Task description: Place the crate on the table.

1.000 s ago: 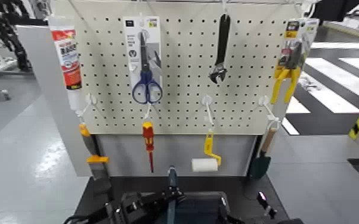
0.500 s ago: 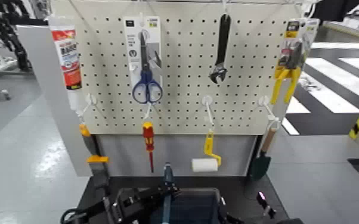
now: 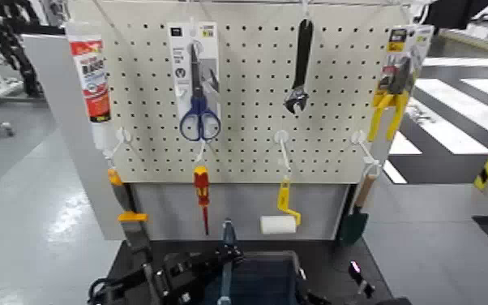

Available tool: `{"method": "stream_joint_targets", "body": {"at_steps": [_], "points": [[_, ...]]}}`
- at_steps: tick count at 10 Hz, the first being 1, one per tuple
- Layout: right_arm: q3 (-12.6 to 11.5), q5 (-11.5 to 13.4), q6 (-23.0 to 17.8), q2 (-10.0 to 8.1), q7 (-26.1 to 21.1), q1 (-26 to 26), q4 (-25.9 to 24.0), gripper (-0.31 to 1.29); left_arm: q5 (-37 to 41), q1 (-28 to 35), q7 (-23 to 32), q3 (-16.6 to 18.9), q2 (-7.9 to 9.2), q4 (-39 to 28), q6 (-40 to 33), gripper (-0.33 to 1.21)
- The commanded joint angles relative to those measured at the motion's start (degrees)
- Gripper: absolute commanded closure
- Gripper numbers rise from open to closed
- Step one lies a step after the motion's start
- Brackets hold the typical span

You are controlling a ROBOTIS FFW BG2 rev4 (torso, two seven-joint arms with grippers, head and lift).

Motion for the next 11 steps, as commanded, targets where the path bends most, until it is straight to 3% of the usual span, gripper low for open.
{"method": "stream_joint_targets", "body": {"at_steps": [1,11], "points": [[0.19,-0.25,-0.26,-0.17,0.0,-0.21,0.26,0.14,-1.34,-1.86,-1.6,-1.77,0.24,2.67,-1.12,1.18],[0.45,-0.96,-0.61,-0.44,0.0,-0.47,0.78,0.14,-3.19,-3.88,-5.03,-6.08,-0.56,7.5,-6.31,1.18]]}}
